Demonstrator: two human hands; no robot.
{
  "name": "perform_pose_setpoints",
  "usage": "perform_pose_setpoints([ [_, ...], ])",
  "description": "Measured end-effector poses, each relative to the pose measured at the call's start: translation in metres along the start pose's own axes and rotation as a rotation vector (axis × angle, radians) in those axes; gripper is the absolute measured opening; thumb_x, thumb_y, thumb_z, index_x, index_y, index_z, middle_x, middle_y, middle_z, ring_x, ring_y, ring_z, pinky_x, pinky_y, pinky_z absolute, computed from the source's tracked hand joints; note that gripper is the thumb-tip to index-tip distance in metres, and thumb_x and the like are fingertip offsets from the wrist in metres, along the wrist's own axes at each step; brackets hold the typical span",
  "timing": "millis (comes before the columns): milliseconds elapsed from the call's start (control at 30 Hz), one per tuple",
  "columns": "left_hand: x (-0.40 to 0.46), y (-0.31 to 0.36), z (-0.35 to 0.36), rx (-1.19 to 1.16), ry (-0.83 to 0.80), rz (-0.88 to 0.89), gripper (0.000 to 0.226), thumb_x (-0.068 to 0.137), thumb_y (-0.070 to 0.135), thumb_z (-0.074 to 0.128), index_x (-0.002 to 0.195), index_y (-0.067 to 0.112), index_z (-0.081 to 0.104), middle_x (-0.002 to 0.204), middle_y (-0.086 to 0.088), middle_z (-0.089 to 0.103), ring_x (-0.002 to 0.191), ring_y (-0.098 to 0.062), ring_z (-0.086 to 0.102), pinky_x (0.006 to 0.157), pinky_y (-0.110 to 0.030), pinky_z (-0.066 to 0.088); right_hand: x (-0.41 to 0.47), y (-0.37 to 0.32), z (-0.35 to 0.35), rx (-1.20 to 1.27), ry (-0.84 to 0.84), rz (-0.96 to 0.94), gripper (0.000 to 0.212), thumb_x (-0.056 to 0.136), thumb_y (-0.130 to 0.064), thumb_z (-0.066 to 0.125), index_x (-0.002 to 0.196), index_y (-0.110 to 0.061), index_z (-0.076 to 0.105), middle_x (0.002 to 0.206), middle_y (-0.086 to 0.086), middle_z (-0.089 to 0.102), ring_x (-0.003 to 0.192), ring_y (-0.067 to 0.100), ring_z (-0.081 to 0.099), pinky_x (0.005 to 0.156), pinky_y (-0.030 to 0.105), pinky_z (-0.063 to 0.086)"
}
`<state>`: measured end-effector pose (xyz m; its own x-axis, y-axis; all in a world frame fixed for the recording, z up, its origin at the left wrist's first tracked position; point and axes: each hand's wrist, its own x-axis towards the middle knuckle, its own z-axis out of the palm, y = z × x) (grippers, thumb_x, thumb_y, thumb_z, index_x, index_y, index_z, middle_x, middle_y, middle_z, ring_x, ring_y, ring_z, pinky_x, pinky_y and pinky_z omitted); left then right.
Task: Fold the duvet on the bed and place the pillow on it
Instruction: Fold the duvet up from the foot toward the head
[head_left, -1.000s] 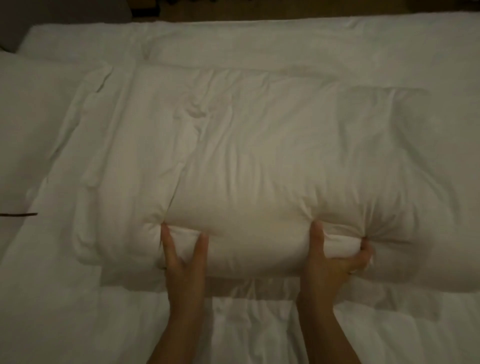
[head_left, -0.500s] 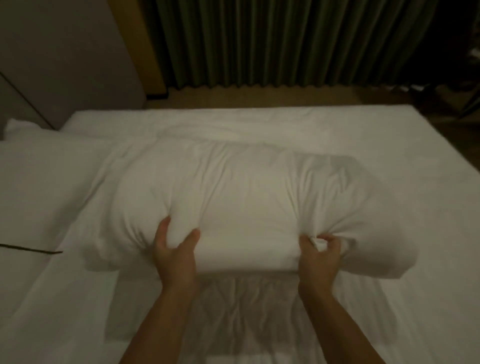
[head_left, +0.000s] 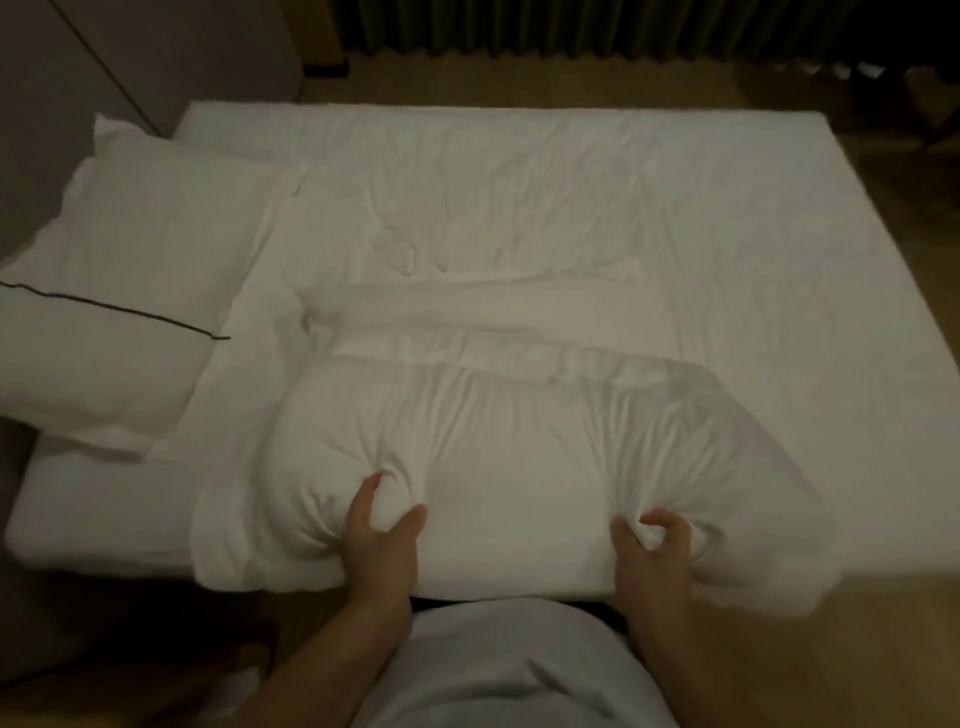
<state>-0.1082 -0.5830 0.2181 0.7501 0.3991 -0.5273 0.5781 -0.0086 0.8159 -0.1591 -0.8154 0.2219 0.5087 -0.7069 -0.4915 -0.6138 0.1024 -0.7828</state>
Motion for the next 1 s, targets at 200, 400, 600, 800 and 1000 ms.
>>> perform_pose_setpoints([
  [200, 0.019, 0.036, 0.021, -0.018, 0.026, 0.091, 0.063, 0.081, 0.013, 0.079, 0.136, 0.03, 0.054, 0.132, 0.004, 0.054, 0.118, -0.02, 0.051, 0.1, -0.033, 0.042, 0.028, -0.052, 0.01, -0.015, 0.005, -0.086, 0.023, 0.089, -0.017, 0.066, 0.104, -0.018, 0.049, 0.09, -0.002, 0.056, 0.076, 0.012, 0.054, 0.06, 0.029, 0.04],
  [400, 0.082, 0.115, 0.055, -0.068, -0.072, 0.101, 0.067, 0.061, 0.045, 0.078, 0.12, 0.06, 0.051, 0.135, 0.002, 0.055, 0.12, -0.028, 0.056, 0.104, -0.05, 0.047, 0.095, -0.137, 0.047, -0.057, -0.027, -0.249, 0.026, 0.088, -0.015, 0.063, 0.109, -0.021, 0.049, 0.092, 0.004, 0.06, 0.076, 0.014, 0.055, 0.072, 0.032, 0.042],
  [600, 0.16, 0.173, 0.112, 0.475, -0.129, 0.612, 0.064, 0.083, 0.059, 0.047, 0.145, 0.044, 0.038, 0.125, -0.011, 0.056, 0.114, -0.029, 0.055, 0.104, -0.045, 0.043, 0.21, -0.215, 0.119, -0.179, -0.501, -0.385, 0.069, 0.096, -0.022, 0.058, 0.152, -0.028, 0.018, 0.097, -0.003, 0.063, 0.089, 0.008, 0.062, 0.093, 0.033, 0.048],
  [800, 0.293, 0.168, 0.171, 1.345, -0.092, 1.01, 0.061, 0.094, 0.069, 0.019, 0.15, 0.046, 0.032, 0.148, -0.013, 0.045, 0.123, -0.037, 0.05, 0.091, -0.051, 0.045, 0.326, -0.205, 0.198, -1.064, -0.522, -0.765, 0.083, 0.085, -0.078, 0.012, 0.155, -0.034, 0.0, 0.164, 0.005, 0.004, 0.151, 0.023, 0.0, 0.122, 0.045, 0.008],
  [1000, 0.371, 0.207, 0.179, 1.532, -0.151, 1.081, 0.061, 0.095, 0.066, 0.018, 0.148, 0.043, 0.038, 0.143, -0.018, 0.048, 0.124, -0.043, 0.044, 0.094, -0.052, 0.039, 0.365, -0.194, 0.152, -1.247, 0.033, -0.761, 0.069, 0.089, -0.074, 0.008, 0.152, -0.047, -0.001, 0.164, -0.004, -0.006, 0.151, 0.022, -0.008, 0.115, 0.061, -0.004],
])
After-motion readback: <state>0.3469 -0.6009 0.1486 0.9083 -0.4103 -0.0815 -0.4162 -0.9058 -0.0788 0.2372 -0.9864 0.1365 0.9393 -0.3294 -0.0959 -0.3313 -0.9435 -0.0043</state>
